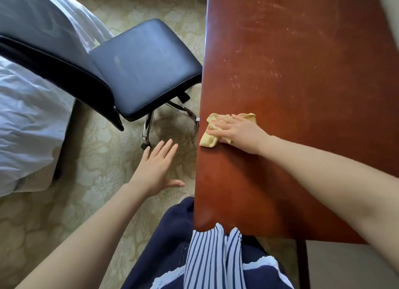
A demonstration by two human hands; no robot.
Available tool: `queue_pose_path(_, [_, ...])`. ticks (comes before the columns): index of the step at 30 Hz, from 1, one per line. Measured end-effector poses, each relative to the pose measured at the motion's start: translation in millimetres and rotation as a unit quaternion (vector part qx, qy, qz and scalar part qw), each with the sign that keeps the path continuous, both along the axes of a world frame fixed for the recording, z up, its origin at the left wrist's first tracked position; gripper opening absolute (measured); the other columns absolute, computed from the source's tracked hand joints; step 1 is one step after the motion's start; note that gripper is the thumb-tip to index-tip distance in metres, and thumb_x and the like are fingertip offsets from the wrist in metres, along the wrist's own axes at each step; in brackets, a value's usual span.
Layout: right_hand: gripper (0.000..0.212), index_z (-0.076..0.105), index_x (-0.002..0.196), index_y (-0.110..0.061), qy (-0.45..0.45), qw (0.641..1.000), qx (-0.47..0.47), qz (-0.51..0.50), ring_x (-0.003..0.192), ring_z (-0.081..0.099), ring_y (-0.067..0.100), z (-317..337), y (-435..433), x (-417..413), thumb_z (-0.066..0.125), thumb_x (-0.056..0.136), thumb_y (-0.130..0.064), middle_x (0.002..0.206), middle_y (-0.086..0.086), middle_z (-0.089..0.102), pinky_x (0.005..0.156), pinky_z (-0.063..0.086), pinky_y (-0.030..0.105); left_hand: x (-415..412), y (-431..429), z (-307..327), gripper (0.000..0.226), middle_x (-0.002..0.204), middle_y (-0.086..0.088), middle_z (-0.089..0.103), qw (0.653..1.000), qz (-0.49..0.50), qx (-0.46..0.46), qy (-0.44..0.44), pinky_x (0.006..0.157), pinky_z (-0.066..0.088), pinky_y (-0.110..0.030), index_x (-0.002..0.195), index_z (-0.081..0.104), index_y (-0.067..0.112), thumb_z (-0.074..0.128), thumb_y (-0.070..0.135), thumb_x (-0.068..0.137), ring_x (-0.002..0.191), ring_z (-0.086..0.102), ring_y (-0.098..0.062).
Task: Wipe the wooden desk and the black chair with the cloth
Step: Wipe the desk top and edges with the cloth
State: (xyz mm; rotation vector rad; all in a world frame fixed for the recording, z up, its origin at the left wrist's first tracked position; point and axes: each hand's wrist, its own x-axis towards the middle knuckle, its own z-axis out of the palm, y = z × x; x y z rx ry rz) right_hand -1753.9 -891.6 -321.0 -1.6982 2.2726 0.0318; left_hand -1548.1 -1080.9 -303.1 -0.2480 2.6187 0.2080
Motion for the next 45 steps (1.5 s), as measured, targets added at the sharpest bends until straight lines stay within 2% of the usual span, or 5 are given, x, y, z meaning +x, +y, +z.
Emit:
queue_pose_path(8, [0.052,0.023,0.148,-0.031,-0.027,0.936,-0.007,-0.351,0.145,0.005,0.021,-4,-67,2,0.036,0.1,-0.015,0.158,0.0,0.015,0.115,0.01,0.051,-10,-27,3,0.105,0.16,0.0,-0.009,0.998,-0.058,0.027,-0.002,0.117,-0.004,-0.045,0.152,-0.004,0.018,0.053,0.068,0.078,0.147,-0.009,-0.019])
queue_pose_path(26, [0.047,0.066,0.117,-0.028,-0.061,0.987,-0.125,-0.082,0.116,0.058,0.019,-3,58,198,0.078,0.072,-0.024,0.121,-0.006,0.064,0.102,0.041,0.045,-24,21,4,0.072,0.16,-0.001,-0.011,0.994,-0.069,0.076,0.042,0.117,-0.001,-0.047,0.152,-0.001,0.014,0.042,0.037,0.099,0.146,-0.009,-0.018])
queue_pose_path(32, [0.053,0.064,0.122,-0.022,-0.013,0.974,-0.158,-0.162,0.115,0.059,0.02,-6,134,206,0.073,0.072,-0.008,0.124,-0.002,0.063,0.101,0.043,0.045,-6,51,-10,0.073,0.159,0.0,-0.012,0.994,-0.071,0.073,0.027,0.117,-0.002,-0.045,0.152,-0.001,0.014,0.04,0.043,0.098,0.146,-0.012,-0.017])
queue_pose_path(40, [0.044,0.063,0.123,-0.019,0.055,0.911,-0.139,-0.384,0.116,0.058,0.028,-6,196,164,0.073,0.081,-0.014,0.121,0.008,0.065,0.096,0.046,0.048,-13,63,-10,0.065,0.16,-0.01,0.001,0.99,-0.138,0.01,0.036,0.117,-0.002,-0.043,0.152,0.007,0.014,0.036,0.04,0.1,0.147,-0.007,-0.025])
queue_pose_path(45, [0.037,0.061,0.126,-0.021,0.04,0.758,-0.175,-0.627,0.127,0.046,0.027,-19,175,141,0.063,0.089,-0.02,0.126,0.009,0.061,0.104,0.037,0.045,-28,52,-2,0.053,0.15,-0.016,0.028,0.971,-0.231,-0.021,0.056,0.115,0.012,-0.036,0.15,0.017,0.018,0.033,0.027,0.101,0.14,0.024,-0.028])
